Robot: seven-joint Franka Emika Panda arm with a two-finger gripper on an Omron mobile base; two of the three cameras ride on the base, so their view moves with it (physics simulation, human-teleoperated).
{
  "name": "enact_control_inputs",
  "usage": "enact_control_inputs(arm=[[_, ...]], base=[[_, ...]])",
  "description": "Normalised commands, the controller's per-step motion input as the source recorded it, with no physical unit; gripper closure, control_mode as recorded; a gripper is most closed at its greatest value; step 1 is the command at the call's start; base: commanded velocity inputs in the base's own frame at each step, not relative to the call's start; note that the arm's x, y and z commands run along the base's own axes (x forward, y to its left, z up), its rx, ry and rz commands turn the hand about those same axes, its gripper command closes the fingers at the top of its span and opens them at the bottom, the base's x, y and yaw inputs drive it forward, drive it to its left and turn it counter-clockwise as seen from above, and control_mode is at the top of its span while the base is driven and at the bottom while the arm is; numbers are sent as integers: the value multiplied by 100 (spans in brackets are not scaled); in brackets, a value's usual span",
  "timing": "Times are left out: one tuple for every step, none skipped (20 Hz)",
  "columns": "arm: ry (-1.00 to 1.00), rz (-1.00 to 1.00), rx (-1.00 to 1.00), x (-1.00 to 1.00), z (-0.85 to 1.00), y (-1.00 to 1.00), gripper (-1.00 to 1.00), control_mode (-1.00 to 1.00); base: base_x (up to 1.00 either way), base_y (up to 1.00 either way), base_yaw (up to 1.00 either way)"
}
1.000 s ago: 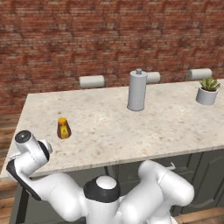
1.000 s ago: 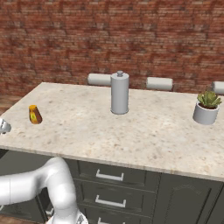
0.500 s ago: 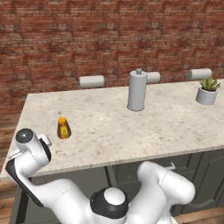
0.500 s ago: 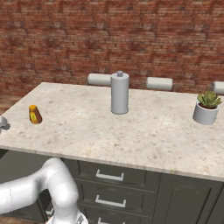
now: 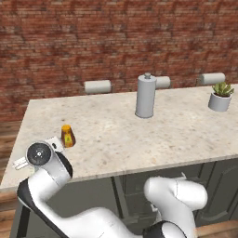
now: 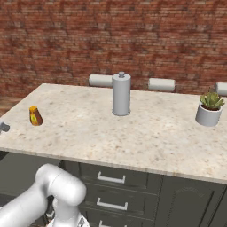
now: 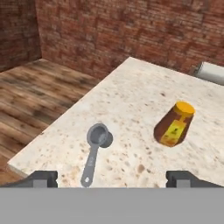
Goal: Pick the measuring cup from the drawer and place it on the counter.
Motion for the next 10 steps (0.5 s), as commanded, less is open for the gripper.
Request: enact_control_inputs(arm=[[-17, -7, 13, -94, 100, -95, -100, -100], [-12, -12, 12, -84, 100, -99, -100, -100], [-10, -16, 11, -74, 100, -100, -100, -100], [-6, -21, 10, -63, 100, -100, -100, -100], [-2, -23, 10, -60, 100, -100, -100, -100], [0, -23, 12, -59, 100, -100, -100, -100], [0, -24, 15, -51, 97, -100, -100, -100], [3, -25, 19, -48, 87, -100, -100, -100], [12, -27, 23, -50, 75, -100, -100, -100], [19, -28, 26, -51, 66, -100, -100, -100]], base=[[0, 0, 0], [0, 0, 0], [0, 0, 0], [0, 0, 0], [0, 0, 0], [0, 0, 0], [0, 0, 0], [0, 0, 0], [0, 0, 0], [0, 0, 0]])
